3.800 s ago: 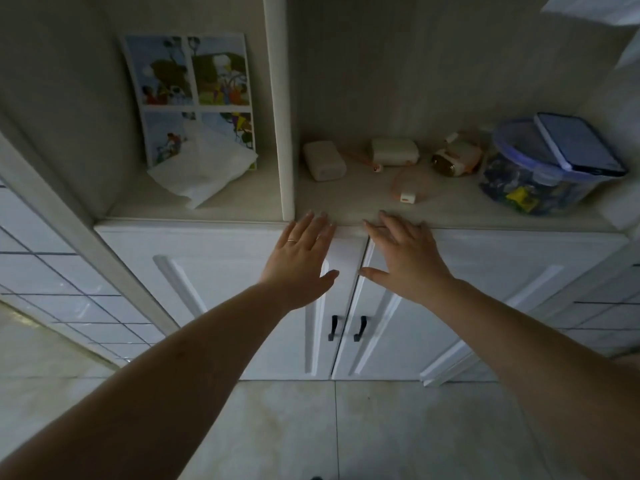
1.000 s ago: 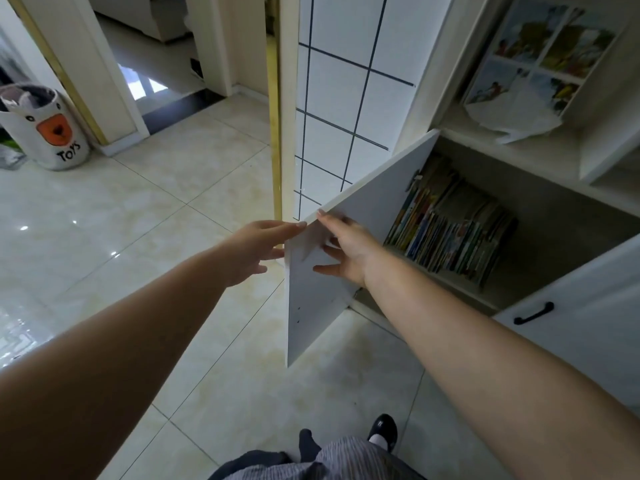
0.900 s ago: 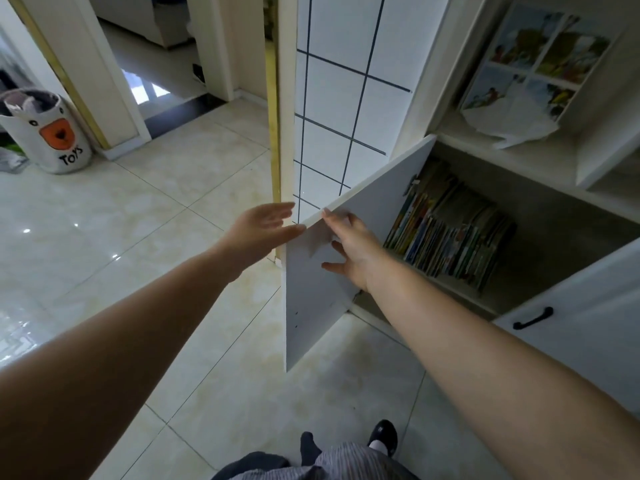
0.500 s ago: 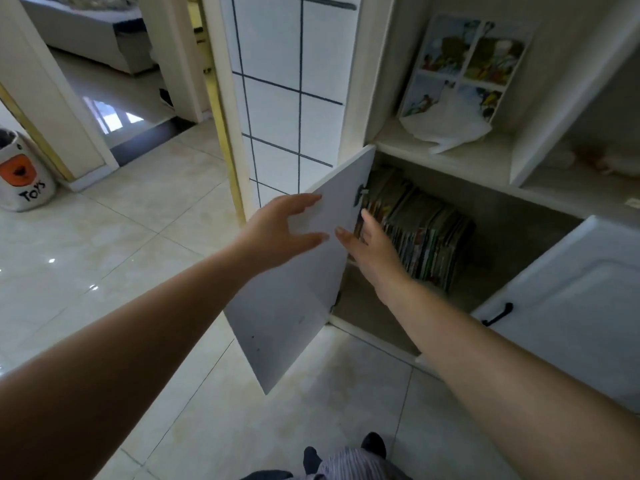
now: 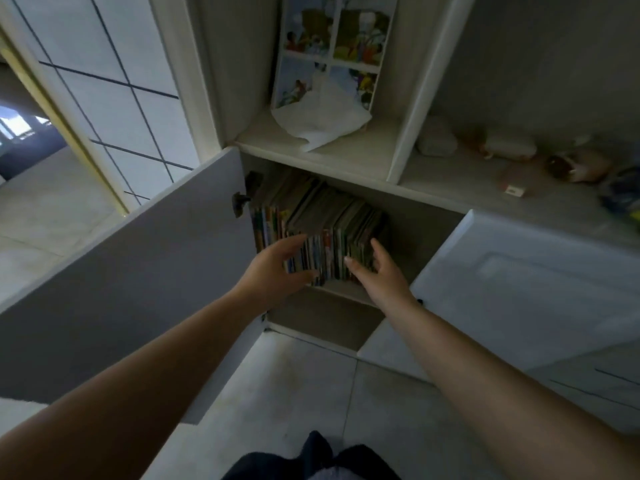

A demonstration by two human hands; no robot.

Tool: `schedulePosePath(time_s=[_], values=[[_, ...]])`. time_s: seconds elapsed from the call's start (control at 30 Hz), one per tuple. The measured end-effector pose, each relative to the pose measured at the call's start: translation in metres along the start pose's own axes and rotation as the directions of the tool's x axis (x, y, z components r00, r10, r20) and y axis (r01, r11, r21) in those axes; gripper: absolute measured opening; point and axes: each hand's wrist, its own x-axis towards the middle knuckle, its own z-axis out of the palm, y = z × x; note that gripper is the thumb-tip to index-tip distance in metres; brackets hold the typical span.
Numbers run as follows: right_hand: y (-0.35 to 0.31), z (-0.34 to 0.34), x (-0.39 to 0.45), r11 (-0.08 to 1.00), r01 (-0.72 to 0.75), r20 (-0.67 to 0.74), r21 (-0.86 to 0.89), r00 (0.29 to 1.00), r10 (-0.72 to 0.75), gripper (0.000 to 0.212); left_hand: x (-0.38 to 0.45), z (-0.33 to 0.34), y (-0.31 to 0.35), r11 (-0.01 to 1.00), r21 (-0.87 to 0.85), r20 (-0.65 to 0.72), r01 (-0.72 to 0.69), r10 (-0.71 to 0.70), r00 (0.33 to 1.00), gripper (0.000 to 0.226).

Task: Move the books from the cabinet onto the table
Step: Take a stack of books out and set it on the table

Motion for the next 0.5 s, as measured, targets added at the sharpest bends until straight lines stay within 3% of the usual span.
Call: schedulePosePath(time_s=[0.23,0.5], values=[[0.061,-0.018,0.050,0.991,-0.137,0.037,-0.005,0.990,0.137,0.085,0.053,0.074,-0.027,0.986,-0.107,0.123,0.129,-0.115,0.986,0.071],[0.115,-0.012,0.137,0.992,-0.078,0.096,-0.103,0.991,0.088,0.086,0.133,0.141,-0.070,0.946,-0.277,0.159,0.168,-0.127,0.979,0.085]])
